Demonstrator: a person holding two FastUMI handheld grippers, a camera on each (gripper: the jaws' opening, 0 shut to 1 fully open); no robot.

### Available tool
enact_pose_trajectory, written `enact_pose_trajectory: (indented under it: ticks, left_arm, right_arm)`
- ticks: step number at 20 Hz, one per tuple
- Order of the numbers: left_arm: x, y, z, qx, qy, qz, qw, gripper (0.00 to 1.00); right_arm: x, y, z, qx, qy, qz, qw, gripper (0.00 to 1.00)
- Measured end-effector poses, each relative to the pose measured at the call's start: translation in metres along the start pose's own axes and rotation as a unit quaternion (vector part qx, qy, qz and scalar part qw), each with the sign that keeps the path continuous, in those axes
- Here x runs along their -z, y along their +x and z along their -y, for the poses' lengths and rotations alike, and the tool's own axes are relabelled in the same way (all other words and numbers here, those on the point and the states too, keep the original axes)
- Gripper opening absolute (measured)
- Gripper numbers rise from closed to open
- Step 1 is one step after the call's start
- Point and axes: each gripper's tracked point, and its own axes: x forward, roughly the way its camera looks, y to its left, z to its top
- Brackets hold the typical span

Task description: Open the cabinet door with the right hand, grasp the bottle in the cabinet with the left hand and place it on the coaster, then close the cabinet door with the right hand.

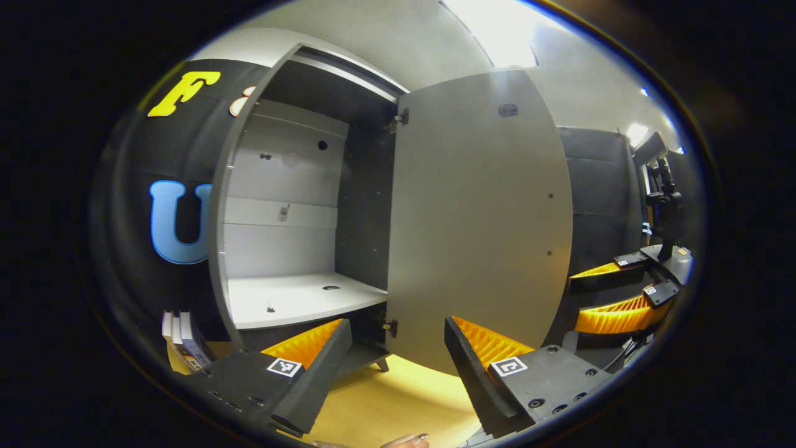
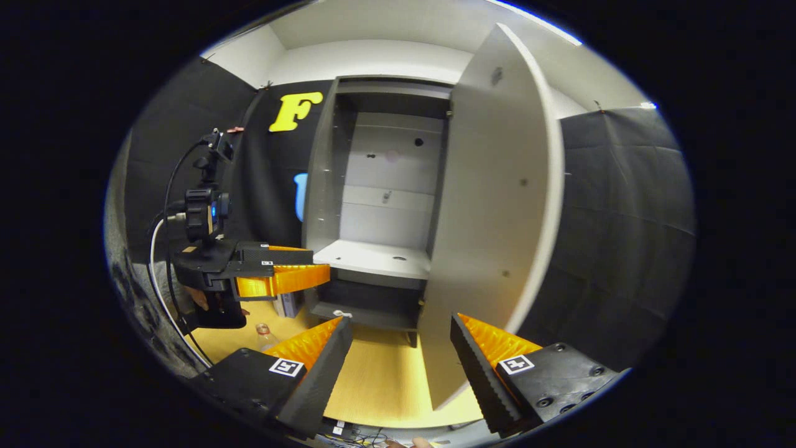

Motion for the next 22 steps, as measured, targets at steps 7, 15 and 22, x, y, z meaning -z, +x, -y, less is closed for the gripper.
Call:
enact_pose_trajectory:
  ticks: [7,15,22]
  left_arm:
    - [-0.007,0.048,0.024,0.018,-0.009,0.001,1.000,0.95]
    - [-0.010,0.078,0.025,-0.041,-0.020,0.006,0.999,0.94]
    - [-0.005,0.076,0.013,-0.081,-0.010,-0.006,0.997,0.94]
  right_arm:
    - [-0.026,-0.011,0.129,0.108,0.057,0.056,0.991,0.97]
    - [-0.028,0.035,0.148,0.009,0.053,0.055,0.997,0.98]
    - [-0.024,0.041,0.127,-0.070,0.085,0.038,0.993,0.96]
